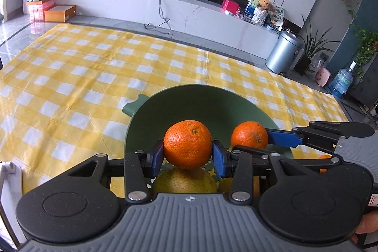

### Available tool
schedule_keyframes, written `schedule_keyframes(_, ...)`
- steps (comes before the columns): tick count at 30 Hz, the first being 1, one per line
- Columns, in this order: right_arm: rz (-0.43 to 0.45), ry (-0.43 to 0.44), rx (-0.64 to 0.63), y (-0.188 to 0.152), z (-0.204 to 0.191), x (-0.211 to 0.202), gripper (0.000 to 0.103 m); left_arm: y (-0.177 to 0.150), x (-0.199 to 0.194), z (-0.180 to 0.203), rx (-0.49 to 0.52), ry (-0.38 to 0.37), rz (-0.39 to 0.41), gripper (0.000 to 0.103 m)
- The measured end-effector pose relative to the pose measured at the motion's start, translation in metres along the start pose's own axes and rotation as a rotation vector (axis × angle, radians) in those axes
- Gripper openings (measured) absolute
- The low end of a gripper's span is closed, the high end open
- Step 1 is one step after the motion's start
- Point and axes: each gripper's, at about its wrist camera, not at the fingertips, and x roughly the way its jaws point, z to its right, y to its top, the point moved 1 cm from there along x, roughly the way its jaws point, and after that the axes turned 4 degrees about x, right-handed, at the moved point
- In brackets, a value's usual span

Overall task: Organize fruits
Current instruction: 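Carry the orange to the colander with the right gripper while the left gripper brings another orange, then release both oranges into the colander from the left and right grippers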

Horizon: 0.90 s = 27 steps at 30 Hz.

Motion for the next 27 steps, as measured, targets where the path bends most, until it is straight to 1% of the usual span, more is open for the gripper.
schedule_keyframes(3,-0.022,0.009,-0.006,0.001,-0.001,0.010,0.039,-0.001,0.008,-0.005,-0.031,-0.029,-0.017,0.049)
schedule_keyframes(4,-0.027,0.009,-0.003,0.001,0.000,0.013,0.039,-0.002,0.009,-0.006,-0.035,-0.033,-0.011,0.049)
schedule_keyframes(15,-0.053,0.022,-0.001,-0.001,-0.001,0.028,0.040,-0.001,0.014,0.003,0.024,0.009,0.001,0.051)
schedule_keyframes(18,-0.057,0.028,-0.001,-0.002,-0.002,0.029,0.040,-0.002,0.014,0.003,0.022,-0.003,0.000,0.055)
schedule_keyframes(20,-0.057,0.024,-0.011,-0.002,-0.004,0.028,0.040,-0.002,0.014,0.005,0.030,0.000,0.004,0.060)
schedule_keyframes(25,-0.058,0.022,-0.022,-0.002,-0.005,0.024,0.041,-0.003,0.012,0.006,0.037,0.008,0.011,0.066)
schedule_keyframes(26,-0.056,0.021,-0.022,-0.002,-0.005,0.021,0.042,-0.003,0.011,0.006,0.037,0.008,0.016,0.067)
schedule_keyframes(27,-0.053,0.021,-0.021,-0.002,-0.004,0.019,0.046,-0.004,0.010,0.006,0.038,0.009,0.021,0.067)
